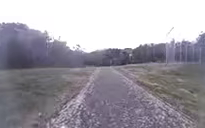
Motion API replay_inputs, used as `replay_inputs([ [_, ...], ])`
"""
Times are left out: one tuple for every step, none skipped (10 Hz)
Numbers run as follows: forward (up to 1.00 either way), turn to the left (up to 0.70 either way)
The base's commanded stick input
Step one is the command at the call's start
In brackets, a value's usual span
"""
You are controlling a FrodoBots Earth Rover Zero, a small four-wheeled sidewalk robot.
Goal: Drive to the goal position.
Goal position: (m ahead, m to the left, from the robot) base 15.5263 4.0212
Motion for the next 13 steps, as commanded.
replay_inputs([
  [0.70,-0.11],
  [0.70,-0.11],
  [0.70,-0.11],
  [0.70,-0.11],
  [0.70,-0.11],
  [0.70,-0.11],
  [0.70,-0.11],
  [0.70,-0.11],
  [0.70,-0.11],
  [0.70,0.00],
  [0.70,0.00],
  [0.70,0.00],
  [0.70,0.00],
])
